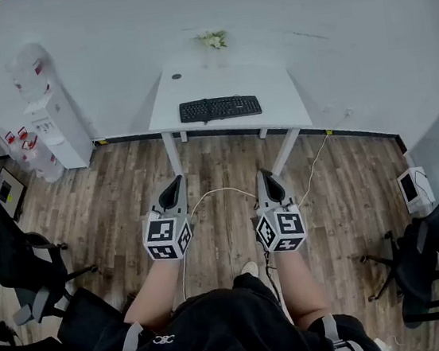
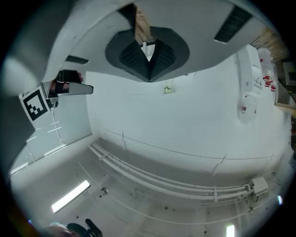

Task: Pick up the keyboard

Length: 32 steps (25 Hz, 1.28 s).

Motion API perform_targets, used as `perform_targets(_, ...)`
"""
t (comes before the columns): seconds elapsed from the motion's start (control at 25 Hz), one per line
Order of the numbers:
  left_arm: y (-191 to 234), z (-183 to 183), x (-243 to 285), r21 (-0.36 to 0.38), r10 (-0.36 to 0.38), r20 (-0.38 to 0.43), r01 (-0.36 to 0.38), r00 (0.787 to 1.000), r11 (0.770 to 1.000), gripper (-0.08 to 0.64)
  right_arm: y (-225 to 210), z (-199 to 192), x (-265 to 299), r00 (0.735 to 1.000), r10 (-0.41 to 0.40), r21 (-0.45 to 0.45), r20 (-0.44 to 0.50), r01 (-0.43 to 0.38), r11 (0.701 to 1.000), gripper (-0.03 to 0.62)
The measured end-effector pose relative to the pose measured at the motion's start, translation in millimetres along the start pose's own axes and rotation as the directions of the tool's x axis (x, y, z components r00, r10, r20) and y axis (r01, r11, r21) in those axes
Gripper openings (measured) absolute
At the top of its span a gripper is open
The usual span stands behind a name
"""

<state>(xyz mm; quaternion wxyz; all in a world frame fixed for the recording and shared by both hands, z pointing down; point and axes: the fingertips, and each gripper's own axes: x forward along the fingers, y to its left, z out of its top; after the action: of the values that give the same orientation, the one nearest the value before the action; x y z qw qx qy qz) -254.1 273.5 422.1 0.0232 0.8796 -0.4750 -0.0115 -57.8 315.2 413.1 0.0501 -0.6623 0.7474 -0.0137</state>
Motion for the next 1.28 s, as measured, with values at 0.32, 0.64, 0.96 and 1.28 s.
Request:
perform_targets(0.32, 1, -13, 18, -0.002, 0.0, -0.024, 0.0, 1.0, 1.0, 0.0, -14, -11, 15, 1.0, -0.014, 0.022, -0.012, 0.014, 1.0, 0.005)
perform_targets(0.64, 4, -8, 63, 0.005, 0.014, -0.029, -0.014, 0.999, 1.0, 0.0, -38, -13, 54, 0.999, 0.017, 0.024, -0.029, -0.016, 1.0, 0.005)
perform_targets(0.96, -5, -3, 125, 0.014, 0.024, -0.037, -0.023, 0.999, 1.0, 0.0, -80, -9, 100, 0.998, 0.051, 0.025, -0.037, -0.05, 0.998, 0.005)
perform_targets(1.28, -20, -2, 178, 0.027, 0.055, -0.043, -0.054, 0.998, 0.998, 0.0, -127, -6, 137, 0.995, 0.092, 0.031, -0.047, -0.091, 0.995, 0.005)
